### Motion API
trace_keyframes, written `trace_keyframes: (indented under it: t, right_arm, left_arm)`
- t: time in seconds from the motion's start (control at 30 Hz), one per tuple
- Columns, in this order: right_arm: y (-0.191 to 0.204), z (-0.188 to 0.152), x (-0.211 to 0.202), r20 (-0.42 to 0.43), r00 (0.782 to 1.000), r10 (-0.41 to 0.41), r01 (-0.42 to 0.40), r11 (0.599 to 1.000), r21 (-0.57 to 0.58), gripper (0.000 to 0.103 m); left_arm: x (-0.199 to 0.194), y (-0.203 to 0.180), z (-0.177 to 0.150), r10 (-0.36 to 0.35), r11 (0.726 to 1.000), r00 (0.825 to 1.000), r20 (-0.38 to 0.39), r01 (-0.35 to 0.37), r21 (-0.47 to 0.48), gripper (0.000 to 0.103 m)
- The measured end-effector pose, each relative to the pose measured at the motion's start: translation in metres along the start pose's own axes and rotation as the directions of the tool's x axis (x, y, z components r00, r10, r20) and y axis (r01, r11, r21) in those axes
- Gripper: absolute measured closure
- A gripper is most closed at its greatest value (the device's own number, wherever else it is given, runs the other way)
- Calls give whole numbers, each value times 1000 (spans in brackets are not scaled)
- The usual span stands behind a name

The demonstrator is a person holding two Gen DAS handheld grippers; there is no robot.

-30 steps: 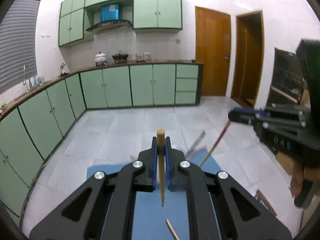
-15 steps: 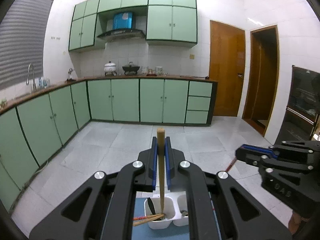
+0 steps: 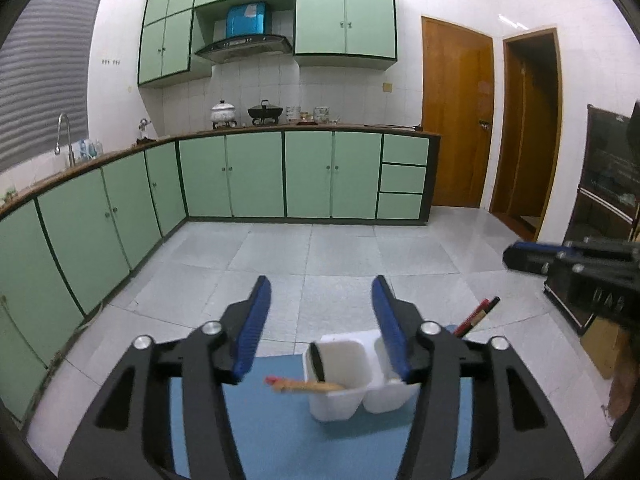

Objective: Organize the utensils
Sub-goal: 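Drop both chopsticks into the white holder and open both tools, then reach the left tool to the black chopstick while the right tool reaches the red chopstick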

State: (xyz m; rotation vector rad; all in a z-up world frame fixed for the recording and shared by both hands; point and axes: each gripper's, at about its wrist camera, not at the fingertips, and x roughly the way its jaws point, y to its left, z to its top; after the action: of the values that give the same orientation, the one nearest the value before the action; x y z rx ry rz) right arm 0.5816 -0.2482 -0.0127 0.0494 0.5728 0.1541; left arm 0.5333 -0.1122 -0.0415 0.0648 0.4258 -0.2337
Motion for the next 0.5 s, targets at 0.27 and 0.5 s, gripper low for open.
trace_keyframes:
  t: [0.27, 0.5]
  right_arm:
    - [23, -87, -103, 135, 990, 27, -23, 999, -35, 76]
    - [66, -253, -138, 58, 997, 41, -41, 999, -11, 74]
  left_arm:
    - [-105, 23, -46, -4, 1000, 1000, -8, 4, 0, 24]
    - [-193, 36, -149, 48, 998, 998, -41, -49, -45, 17]
